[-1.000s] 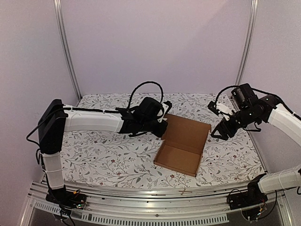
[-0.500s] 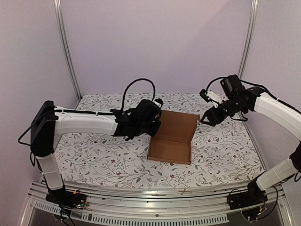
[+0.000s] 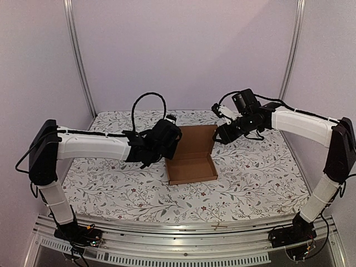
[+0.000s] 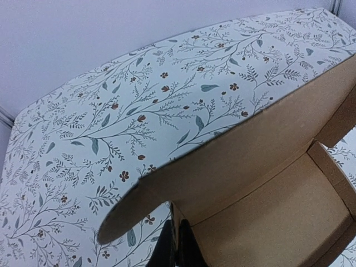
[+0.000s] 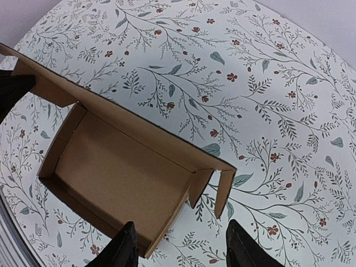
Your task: Fold the paper box
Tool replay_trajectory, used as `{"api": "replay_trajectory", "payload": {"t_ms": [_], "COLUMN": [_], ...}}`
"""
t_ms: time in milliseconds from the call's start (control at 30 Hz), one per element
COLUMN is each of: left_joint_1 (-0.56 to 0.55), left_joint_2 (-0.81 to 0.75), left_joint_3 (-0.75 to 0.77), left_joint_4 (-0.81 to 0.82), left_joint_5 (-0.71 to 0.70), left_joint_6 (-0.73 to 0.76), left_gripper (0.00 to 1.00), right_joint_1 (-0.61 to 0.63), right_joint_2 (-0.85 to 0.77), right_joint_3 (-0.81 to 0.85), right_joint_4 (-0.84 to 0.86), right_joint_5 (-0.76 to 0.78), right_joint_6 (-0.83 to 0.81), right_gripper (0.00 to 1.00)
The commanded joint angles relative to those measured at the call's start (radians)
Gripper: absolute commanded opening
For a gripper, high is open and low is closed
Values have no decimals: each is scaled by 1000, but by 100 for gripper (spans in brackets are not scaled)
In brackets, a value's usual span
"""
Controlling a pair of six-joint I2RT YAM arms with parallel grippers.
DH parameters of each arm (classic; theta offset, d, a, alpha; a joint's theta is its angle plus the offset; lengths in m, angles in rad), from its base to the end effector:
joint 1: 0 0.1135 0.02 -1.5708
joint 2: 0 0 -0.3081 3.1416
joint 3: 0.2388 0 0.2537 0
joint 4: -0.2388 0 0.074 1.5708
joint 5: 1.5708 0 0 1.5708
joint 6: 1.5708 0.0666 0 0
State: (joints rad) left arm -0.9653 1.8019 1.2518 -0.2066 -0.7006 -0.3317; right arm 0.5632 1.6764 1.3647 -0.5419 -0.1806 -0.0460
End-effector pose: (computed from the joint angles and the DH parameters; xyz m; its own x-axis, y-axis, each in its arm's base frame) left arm 0.2760 -0.3233 0.2499 -0.4873 0.2665 -0.8316 0.2148 0.9596 0.1817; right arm 0.3295 0.2222 0.2963 -0.6078 -0.4373 -0.6628 -0.6537 0.7495 0.1050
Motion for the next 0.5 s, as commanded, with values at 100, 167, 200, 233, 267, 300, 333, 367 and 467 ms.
{"api": "replay_trajectory", "payload": {"t_ms": [100,167,200,233,267,300,333,367,467], "left_joint_1": [8,7,8,8,8,8,8,7,8], "left_joint_2": [-15,-13,-11,-11,-6,-5,-2,-1,5], "left_joint_3": [-32,-31,-30,-29,-27,-25,-24,-22,-17], "left_joint_4": [-14,-13,-13,-13,-15,-14,-14,-14,-13], "left_joint_5": [-34,-36,-38,-39,-39,-38,-37,-37,-37], "left_joint_6": [-29,-26,-26,-26,-26,-26,-27,-27,-30], "left_gripper": [0,0,0,0,0,0,0,0,0], "right_joint_1": [-1,-1,0,0,0,1,1,1,3], "right_joint_2": [59,66,68,75,81,88,95,101,125], "right_joint_3": [16,10,11,12,15,17,17,17,27], "right_joint_4": [67,83,90,97,100,109,118,131,142], "right_joint_5": [61,49,45,37,31,24,22,21,20], "right_joint_6": [41,41,41,41,46,75,85,90,104], "right_gripper": [49,48,46,43,40,37,34,32,27]}}
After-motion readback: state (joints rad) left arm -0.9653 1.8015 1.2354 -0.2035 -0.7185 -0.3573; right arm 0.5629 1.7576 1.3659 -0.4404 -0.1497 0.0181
